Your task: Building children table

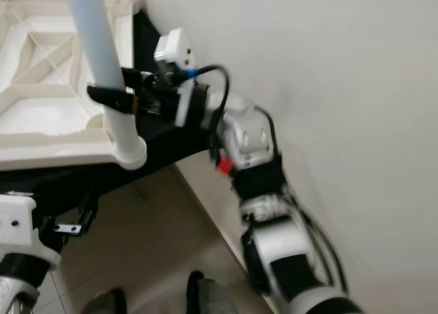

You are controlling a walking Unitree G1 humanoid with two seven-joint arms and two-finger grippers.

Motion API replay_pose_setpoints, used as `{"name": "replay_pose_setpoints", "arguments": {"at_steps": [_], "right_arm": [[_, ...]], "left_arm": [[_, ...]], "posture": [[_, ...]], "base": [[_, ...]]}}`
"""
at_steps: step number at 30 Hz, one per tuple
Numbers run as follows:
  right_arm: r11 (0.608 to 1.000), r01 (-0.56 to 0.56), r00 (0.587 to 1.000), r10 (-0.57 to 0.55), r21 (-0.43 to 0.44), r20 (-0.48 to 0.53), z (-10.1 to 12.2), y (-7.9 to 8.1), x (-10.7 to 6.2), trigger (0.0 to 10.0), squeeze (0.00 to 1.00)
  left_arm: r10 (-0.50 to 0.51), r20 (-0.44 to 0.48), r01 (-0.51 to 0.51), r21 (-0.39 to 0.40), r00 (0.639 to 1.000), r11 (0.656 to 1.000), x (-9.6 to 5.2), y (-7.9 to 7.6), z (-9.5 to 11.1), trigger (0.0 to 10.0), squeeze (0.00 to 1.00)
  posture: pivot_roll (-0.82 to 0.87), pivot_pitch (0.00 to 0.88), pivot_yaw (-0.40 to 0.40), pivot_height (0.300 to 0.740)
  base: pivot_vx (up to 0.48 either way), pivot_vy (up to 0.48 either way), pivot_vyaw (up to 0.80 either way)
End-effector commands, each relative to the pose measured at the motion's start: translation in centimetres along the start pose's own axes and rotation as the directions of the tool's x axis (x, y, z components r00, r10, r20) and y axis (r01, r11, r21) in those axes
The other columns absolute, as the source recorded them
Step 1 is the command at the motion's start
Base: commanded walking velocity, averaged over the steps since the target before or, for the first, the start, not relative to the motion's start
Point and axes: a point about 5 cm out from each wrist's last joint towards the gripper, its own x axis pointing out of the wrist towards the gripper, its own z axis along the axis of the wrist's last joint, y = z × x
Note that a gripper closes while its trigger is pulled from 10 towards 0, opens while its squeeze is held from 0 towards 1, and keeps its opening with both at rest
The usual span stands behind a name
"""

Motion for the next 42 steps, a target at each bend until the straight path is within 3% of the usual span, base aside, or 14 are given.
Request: {"name": "replay_pose_setpoints", "arguments": {"at_steps": [1,2,4,12,13,15,16,18,22,24,33,34,35,42], "right_arm": [[0.965,0.254,0.919,-0.26,-0.061,-0.296,-5.9,0.0,-3.6,0.0,0.0],[0.965,0.254,0.919,-0.26,-0.061,-0.296,-5.9,0.0,-3.6,0.0,0.0],[0.985,0.172,0.931,-0.172,-0.026,-0.322,-6.6,4.3,-3.7,0.0,0.0],[0.998,0.064,0.965,-0.062,-0.001,-0.253,-5.0,4.0,-0.9,0.0,0.0],[0.999,0.045,0.972,-0.043,0.003,-0.232,-4.6,4.3,-0.6,10.0,0.0],[0.999,0.034,0.981,-0.032,0.01,-0.192,-3.8,4.4,-0.4,10.0,0.0],[0.999,0.01,0.988,-0.002,0.053,-0.152,-3.0,4.8,-0.2,10.0,0.93],[0.99,-0.089,0.993,0.097,0.114,-0.071,-1.3,5.0,0.0,10.0,1.0],[0.962,-0.235,0.971,0.237,0.136,0.0,0.0,5.2,-0.1,10.0,1.0],[0.913,-0.396,0.918,0.395,0.095,0.029,0.5,5.0,-0.1,10.0,1.0],[0.798,-0.603,0.798,0.603,-0.009,0.017,1.4,3.2,1.4,10.0,1.0],[0.769,-0.639,0.769,0.639,-0.005,0.016,1.6,3.0,1.6,10.0,0.09],[0.74,-0.673,0.74,0.673,0.001,0.016,1.9,2.7,1.7,10.0,0.0],[0.636,-0.77,0.638,0.767,0.05,0.066,3.1,1.5,1.6,10.0,0.0]], "left_arm": [[0.002,-0.028,-0.002,0.0,1.0,1.0,-0.2,0.1,-0.3,10.0,0.0],[0.002,-0.028,-0.002,0.0,1.0,1.0,-0.2,0.1,-0.3,10.0,0.0],[-0.016,-0.016,0.015,-0.014,1.0,1.0,0.2,-0.3,-0.2,10.0,0.0],[0.0,0.005,0.0,-0.006,1.0,1.0,0.7,0.1,0.0,10.0,0.0],[0.003,0.004,-0.003,-0.004,1.0,1.0,0.7,0.2,0.0,10.0,0.0],[0.004,0.004,-0.004,-0.004,1.0,1.0,0.7,0.2,0.0,10.0,0.0],[0.004,0.003,-0.004,-0.003,1.0,1.0,0.6,0.2,0.0,10.0,0.0],[0.003,0.001,-0.003,-0.004,1.0,1.0,0.6,0.1,0.0,10.0,0.0],[0.003,-0.001,-0.003,-0.007,1.0,1.0,0.6,0.0,0.0,10.0,0.0],[0.002,-0.002,-0.002,-0.012,1.0,1.0,0.5,-0.1,0.0,10.0,0.0],[-0.001,-0.011,0.001,-0.02,1.0,1.0,0.3,-0.2,-0.1,10.0,0.0],[-0.003,-0.014,0.002,-0.019,1.0,1.0,0.3,-0.2,-0.1,10.0,0.0],[-0.007,-0.013,0.006,-0.02,1.0,1.0,0.3,-0.3,-0.1,10.0,0.0],[0.0,-0.013,0.0,-0.007,1.0,1.0,0.3,0.1,-0.1,10.0,0.0]], "posture": [[0.12,0.317,-0.149,0.74],[0.12,0.317,-0.149,0.74],[0.11,0.302,-0.13,0.74],[0.12,0.3,-0.144,0.74],[0.12,0.3,-0.144,0.74],[0.12,0.295,-0.141,0.74],[0.12,0.297,-0.139,0.74],[0.12,0.301,-0.14,0.74],[0.12,0.305,-0.14,0.74],[0.1,0.307,-0.142,0.74],[0.11,0.315,-0.13,0.74],[0.12,0.315,-0.12,0.74],[0.13,0.323,-0.127,0.74],[0.12,0.324,-0.122,0.74]], "base": [[0.0,0.0,0.0],[0.0,0.0,0.0],[0.0,0.0,0.0],[0.0,0.0,0.0],[0.0,0.0,0.0],[0.0,0.0,0.0],[0.0,0.0,0.0],[0.0,0.0,0.0],[0.0,0.0,0.0],[0.0,0.0,0.0],[0.0,0.0,0.0],[0.0,0.0,0.0],[0.0,0.0,0.0],[0.0,0.0,0.0]]}}
